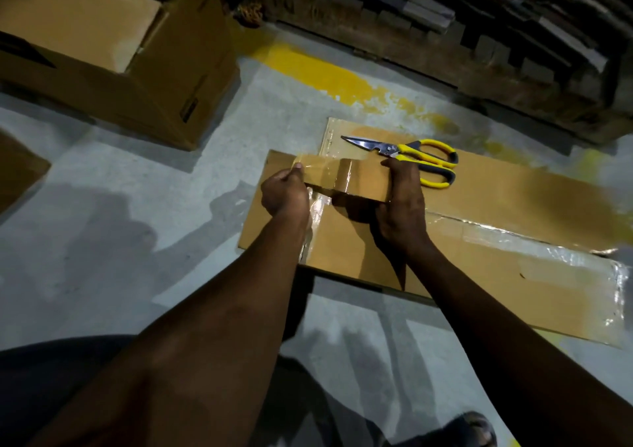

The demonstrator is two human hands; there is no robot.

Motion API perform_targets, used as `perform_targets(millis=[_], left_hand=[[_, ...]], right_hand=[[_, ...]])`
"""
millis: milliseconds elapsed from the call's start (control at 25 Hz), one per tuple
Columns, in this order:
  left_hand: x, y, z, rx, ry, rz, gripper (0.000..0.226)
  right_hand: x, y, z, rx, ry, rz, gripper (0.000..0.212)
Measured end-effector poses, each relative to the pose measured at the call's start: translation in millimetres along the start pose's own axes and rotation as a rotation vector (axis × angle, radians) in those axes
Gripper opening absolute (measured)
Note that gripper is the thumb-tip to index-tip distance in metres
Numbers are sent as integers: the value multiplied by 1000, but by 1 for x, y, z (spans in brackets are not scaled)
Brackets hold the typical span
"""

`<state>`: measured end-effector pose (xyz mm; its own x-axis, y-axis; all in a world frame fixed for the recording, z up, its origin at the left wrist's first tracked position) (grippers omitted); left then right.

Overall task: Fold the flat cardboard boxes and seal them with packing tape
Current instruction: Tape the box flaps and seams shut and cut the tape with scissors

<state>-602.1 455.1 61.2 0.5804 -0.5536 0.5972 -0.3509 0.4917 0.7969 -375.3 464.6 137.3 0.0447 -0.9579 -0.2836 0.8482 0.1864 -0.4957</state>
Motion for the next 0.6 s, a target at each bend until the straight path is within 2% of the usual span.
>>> perform_targets(millis=[120, 240, 320, 440, 600], left_hand=[[-2, -8, 1, 29, 20, -10, 26], [-6, -14, 1, 113, 6, 11, 25], [-6, -15, 3, 160, 17, 37, 22], [-7, -16, 6, 154, 48, 33, 22], [-7, -15, 8, 139, 65, 5, 27]], right_hand=[[3, 5, -12, -45, -23, -71, 69], [-4, 18, -12, -85, 9, -152, 65], [-4, 11, -6, -104, 57, -124, 61], [-5, -5, 4, -131, 98, -84, 53], [-7, 8, 15, -199, 200, -187, 46]])
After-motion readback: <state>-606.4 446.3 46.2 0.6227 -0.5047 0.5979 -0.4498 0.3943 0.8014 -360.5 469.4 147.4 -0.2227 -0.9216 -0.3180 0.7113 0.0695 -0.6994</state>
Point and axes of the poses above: each hand's wrist, its own x-axis away from the middle knuckle, its own z-axis out of the back of the hand, y = z × x, the point moved 10 cm from there along -x, towards the middle knuckle, and after that the axes turned 8 degrees about x, right-handed, at the moved point
